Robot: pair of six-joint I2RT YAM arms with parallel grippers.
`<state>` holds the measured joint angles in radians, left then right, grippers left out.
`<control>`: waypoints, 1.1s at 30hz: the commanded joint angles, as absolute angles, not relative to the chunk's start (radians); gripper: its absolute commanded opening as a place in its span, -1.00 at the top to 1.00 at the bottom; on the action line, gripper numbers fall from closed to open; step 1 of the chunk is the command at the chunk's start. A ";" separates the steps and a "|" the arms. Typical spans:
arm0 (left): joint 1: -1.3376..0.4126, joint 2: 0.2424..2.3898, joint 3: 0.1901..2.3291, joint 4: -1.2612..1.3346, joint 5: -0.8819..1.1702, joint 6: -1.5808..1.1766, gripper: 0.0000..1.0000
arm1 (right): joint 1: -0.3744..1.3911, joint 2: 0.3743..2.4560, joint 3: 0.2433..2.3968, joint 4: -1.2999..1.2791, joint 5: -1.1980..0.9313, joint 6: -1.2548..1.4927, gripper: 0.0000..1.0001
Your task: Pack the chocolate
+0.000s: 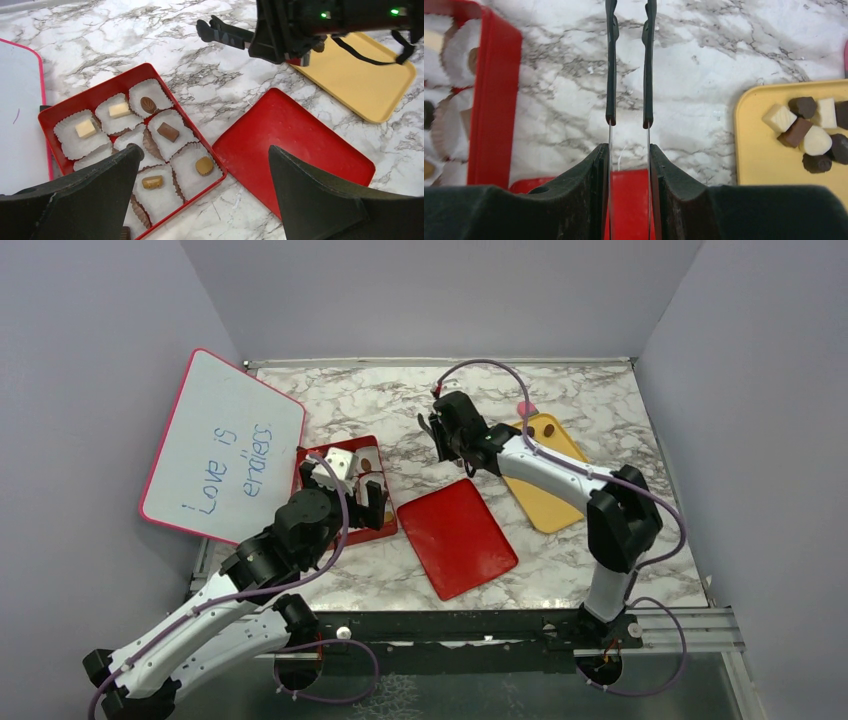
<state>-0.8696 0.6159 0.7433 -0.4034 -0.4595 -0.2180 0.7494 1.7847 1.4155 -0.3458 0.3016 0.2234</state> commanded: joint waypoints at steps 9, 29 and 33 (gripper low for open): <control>-0.864 0.622 0.730 -0.392 -0.423 -0.192 -0.98 | 0.597 2.043 1.585 -0.172 0.194 0.133 0.27; -0.864 0.616 0.719 -0.417 -0.465 -0.216 -0.98 | 0.555 2.239 1.690 -0.117 0.155 0.095 0.13; -0.864 0.621 0.718 -0.416 -0.464 -0.218 -0.98 | 0.555 2.237 1.693 -0.135 0.165 0.075 0.02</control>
<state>-0.8696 0.6201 0.7238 -0.4095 -0.4458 -0.2058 0.5549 2.2330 1.6619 -0.1577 0.1699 0.1020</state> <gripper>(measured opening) 0.991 0.466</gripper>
